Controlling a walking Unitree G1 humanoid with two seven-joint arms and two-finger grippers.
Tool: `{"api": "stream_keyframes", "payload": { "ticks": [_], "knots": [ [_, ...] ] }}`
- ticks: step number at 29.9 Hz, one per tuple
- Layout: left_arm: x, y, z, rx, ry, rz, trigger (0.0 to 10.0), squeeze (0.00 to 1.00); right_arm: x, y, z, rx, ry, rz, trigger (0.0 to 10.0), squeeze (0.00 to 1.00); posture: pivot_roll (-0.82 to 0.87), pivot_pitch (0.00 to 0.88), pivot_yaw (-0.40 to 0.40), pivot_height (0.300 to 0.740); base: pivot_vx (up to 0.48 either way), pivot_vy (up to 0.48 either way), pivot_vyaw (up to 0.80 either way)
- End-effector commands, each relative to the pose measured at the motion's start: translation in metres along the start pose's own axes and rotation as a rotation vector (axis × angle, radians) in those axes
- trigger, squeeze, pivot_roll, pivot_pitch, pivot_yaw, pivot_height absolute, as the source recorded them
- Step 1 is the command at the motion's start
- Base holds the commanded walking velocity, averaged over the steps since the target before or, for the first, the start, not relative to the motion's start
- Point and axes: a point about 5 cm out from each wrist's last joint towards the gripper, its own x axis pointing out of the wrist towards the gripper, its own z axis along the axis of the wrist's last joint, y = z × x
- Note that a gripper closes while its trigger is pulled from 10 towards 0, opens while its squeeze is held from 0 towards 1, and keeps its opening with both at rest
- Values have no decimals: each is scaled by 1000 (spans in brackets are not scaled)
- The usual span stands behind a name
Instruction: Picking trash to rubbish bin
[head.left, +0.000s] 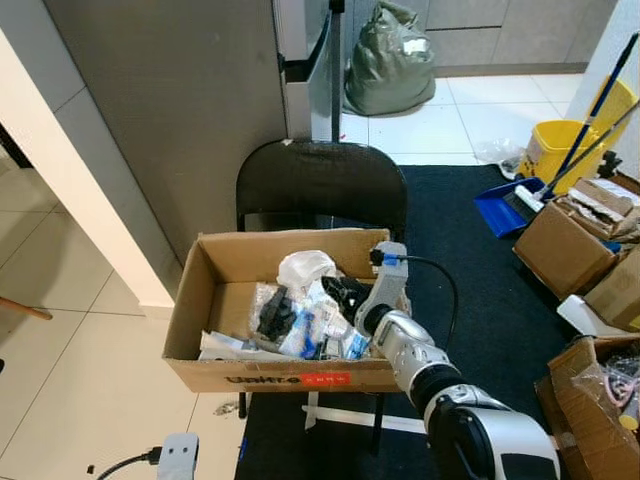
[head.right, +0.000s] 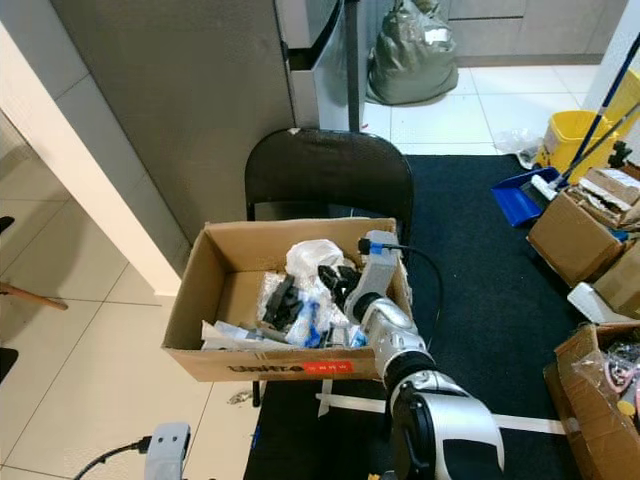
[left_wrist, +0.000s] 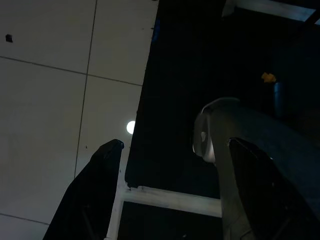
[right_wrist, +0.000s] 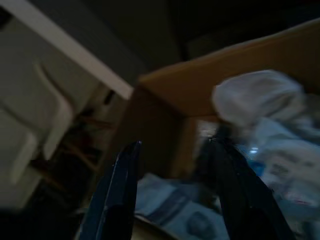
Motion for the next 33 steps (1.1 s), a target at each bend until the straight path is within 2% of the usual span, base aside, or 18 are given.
{"api": "stream_keyframes", "payload": {
  "ticks": [1, 2, 3, 5, 6, 7, 9, 12, 14, 17, 19, 21, 23, 26, 28, 30, 31, 33],
  "knots": [
    [-2, 6, -5, 6, 27, 19, 10000, 0, -3, 8, -10, 77, 50, 179, 10000, 0, 27, 24, 96, 740, 0, 0, 0],
    [-2, 6, -5, 8, 28, 15, 10000, 0, -7, 12, -16, 81, 95, 285, 10000, 0, 26, 23, 96, 740, 0, 0, 0],
    [-2, 6, -5, 8, 28, 15, 10000, 0, -7, 12, -16, 81, 95, 285, 10000, 0, 26, 23, 96, 740, 0, 0, 0],
    [-1, 5, -5, 23, 35, 11, 10000, 0, -18, 16, -30, 45, 204, 472, 10000, 0, 24, 19, 96, 740, 0, 0, 0],
    [-1, 5, -5, 23, 35, 11, 10000, 0, -18, 16, -30, 45, 204, 472, 10000, 0, 24, 19, 96, 740, 0, 0, 0],
    [-1, 5, -5, 25, 36, 9, 10000, 0, -27, 14, -41, 11, 289, 542, 10000, 0, 23, 18, 94, 740, -259, 0, 0],
    [-1, 5, -5, 25, 36, 9, 10000, 0, -27, 14, -41, 11, 289, 542, 10000, 0, 23, 18, 94, 740, -259, 0, 0],
    [-1, 4, -5, 30, 37, 8, 10000, 0, -55, -1, -74, -38, 520, 571, 10000, 0, 19, 30, 87, 740, -351, 0, 0],
    [-1, 4, -5, 30, 37, 8, 10000, 0, -55, -1, -74, -38, 520, 571, 10000, 0, 19, 30, 87, 740, -382, 0, 0],
    [-2, 4, -7, 32, 40, 9, 10000, 0, -73, -11, -92, -38, 639, 549, 10000, 0, 17, 16, 95, 740, -386, 0, 0],
    [-2, 4, -8, 45, 45, 5, 10000, 0, -85, -19, -103, -65, 723, 516, 10000, 0, 15, 14, 100, 740, -394, 0, 0],
    [-2, 4, -8, 57, 50, 2, 10000, 0, -105, -35, -119, -135, 846, 404, 10000, 0, 14, 14, 104, 740, -399, 0, 0],
    [-2, 4, -8, 57, 50, 2, 10000, 0, -105, -35, -119, -135, 846, 404, 10000, 0, 14, 14, 104, 740, -401, 0, 0],
    [-2, 4, -8, 61, 49, 0, 10000, 0, -124, -61, -128, -292, 934, 105, 10000, 0, 9, 13, 107, 740, -401, 0, 0],
    [-2, 3, -7, 64, 48, -2, 10000, 0, -136, -75, -132, -340, 962, -80, 10000, 0, 9, 11, 107, 740, -398, 0, 0],
    [-2, 3, -7, 65, 48, -3, 10000, 0, -141, -79, -133, -356, 966, -134, 10000, 0, 9, 10, 108, 740, -401, 0, 0],
    [-1, 2, -7, 67, 47, -5, 10000, 0, -153, -85, -140, -369, 989, -223, 10000, 0, 8, 11, 108, 740, -398, 0, 0],
    [-1, 2, -7, 68, 48, -6, 10000, 0, -165, -89, -147, -377, 1019, -282, 10000, 0, 8, 11, 108, 740, -399, 0, 0]
  ]
}}
